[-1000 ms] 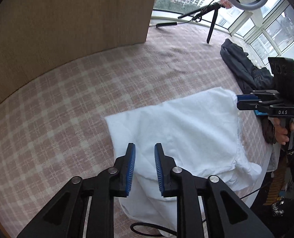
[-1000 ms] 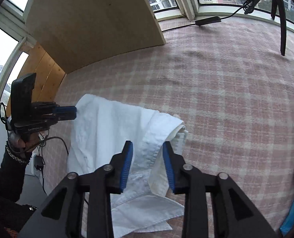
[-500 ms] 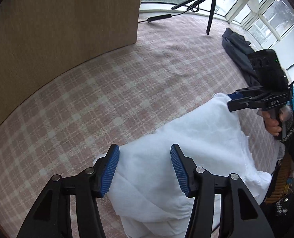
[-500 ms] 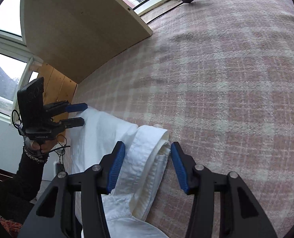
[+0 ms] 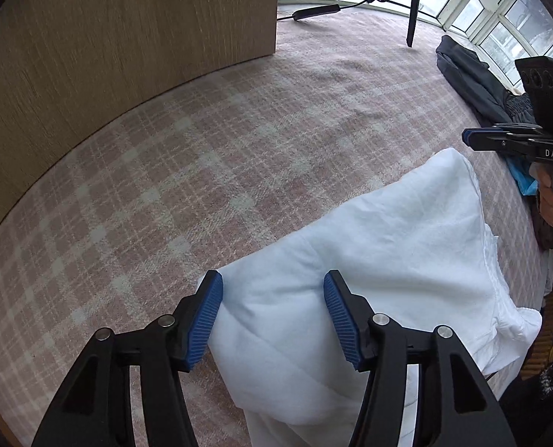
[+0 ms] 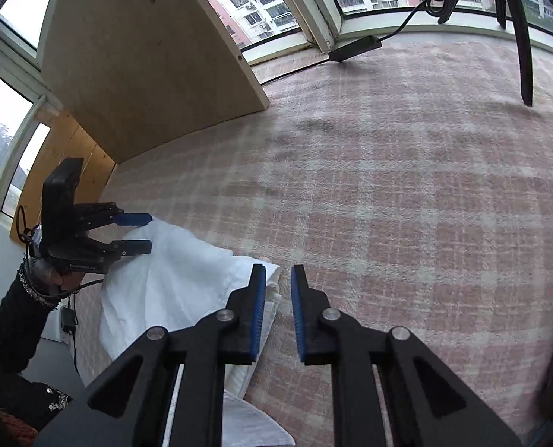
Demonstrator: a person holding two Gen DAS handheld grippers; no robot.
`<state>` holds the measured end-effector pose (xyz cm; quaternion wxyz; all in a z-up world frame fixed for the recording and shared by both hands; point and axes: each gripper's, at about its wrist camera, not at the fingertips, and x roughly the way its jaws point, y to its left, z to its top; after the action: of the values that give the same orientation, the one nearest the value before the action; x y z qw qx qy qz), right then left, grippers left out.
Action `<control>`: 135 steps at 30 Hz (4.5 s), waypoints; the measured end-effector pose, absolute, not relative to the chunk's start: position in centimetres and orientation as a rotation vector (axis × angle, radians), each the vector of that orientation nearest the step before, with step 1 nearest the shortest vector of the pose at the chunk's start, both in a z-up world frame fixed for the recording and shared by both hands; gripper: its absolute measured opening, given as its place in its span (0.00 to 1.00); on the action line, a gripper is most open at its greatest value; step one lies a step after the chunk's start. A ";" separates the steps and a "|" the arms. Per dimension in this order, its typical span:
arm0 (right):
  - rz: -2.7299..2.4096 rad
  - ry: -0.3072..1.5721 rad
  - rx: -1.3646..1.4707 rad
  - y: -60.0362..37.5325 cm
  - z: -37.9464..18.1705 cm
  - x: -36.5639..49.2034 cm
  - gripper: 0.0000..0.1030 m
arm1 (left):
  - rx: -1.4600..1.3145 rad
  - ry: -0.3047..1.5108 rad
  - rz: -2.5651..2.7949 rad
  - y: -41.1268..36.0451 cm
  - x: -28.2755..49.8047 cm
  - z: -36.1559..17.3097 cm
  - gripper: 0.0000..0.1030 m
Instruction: Fold clothes
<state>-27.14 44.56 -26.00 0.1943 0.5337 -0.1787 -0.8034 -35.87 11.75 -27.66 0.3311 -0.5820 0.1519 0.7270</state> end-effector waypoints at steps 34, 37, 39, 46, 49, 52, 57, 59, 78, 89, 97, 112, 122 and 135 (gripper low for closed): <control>-2.240 -0.668 1.486 47.3 -26.3 -24.0 0.17 | -1.356 0.532 1.606 24.2 -35.7 -22.2 0.56; -2.231 -0.740 1.476 48.3 -26.6 -21.5 0.17 | -1.396 0.591 1.427 28.8 -35.6 -24.0 0.58; -2.218 -0.772 1.450 48.6 -26.8 -20.1 0.17 | -1.416 0.690 1.339 31.1 -35.2 -25.7 0.58; -2.234 -0.810 1.358 48.9 -27.8 -18.6 0.25 | -1.468 0.754 1.158 34.0 -34.3 -28.0 0.23; -2.214 -0.757 1.374 48.4 -28.4 -19.3 0.39 | -1.468 0.640 1.189 31.7 -34.6 -25.6 0.11; -2.123 -0.713 1.336 47.0 -28.4 -20.5 0.42 | -1.405 0.592 1.236 28.8 -33.8 -22.6 0.10; -1.934 -0.649 1.172 43.5 -27.3 -23.0 0.58 | -1.358 0.541 1.271 26.4 -33.1 -19.8 0.10; -1.892 -0.630 1.144 42.4 -27.5 -23.9 0.59 | -1.343 0.532 1.273 26.1 -33.2 -19.4 0.10; -2.075 -0.733 1.414 46.6 -27.9 -19.9 0.56 | -1.298 0.401 1.400 25.4 -31.3 -24.4 0.25; -2.167 -0.461 1.526 40.5 -28.9 -17.8 0.04 | -1.292 0.421 1.500 21.5 -29.9 -21.9 0.25; -2.258 -0.481 1.653 42.4 -26.0 -15.1 0.05 | -1.409 0.417 1.564 16.7 -28.4 -26.8 0.27; -2.326 -0.169 1.740 37.6 -23.4 -21.7 0.10 | -1.463 0.218 1.851 11.4 -32.8 -25.3 0.33; -2.446 -0.392 1.652 44.1 -18.6 -16.7 0.12 | -1.261 0.248 1.595 20.4 -26.1 -22.2 0.36; -2.317 -0.303 1.675 37.0 -27.2 -28.2 0.04 | -1.289 0.077 1.842 10.7 -29.4 -19.8 0.41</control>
<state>-28.17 37.03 -27.16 0.1330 0.5774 -0.1046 -0.7988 -29.39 10.73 -19.76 0.4315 -0.5170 0.0308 0.7386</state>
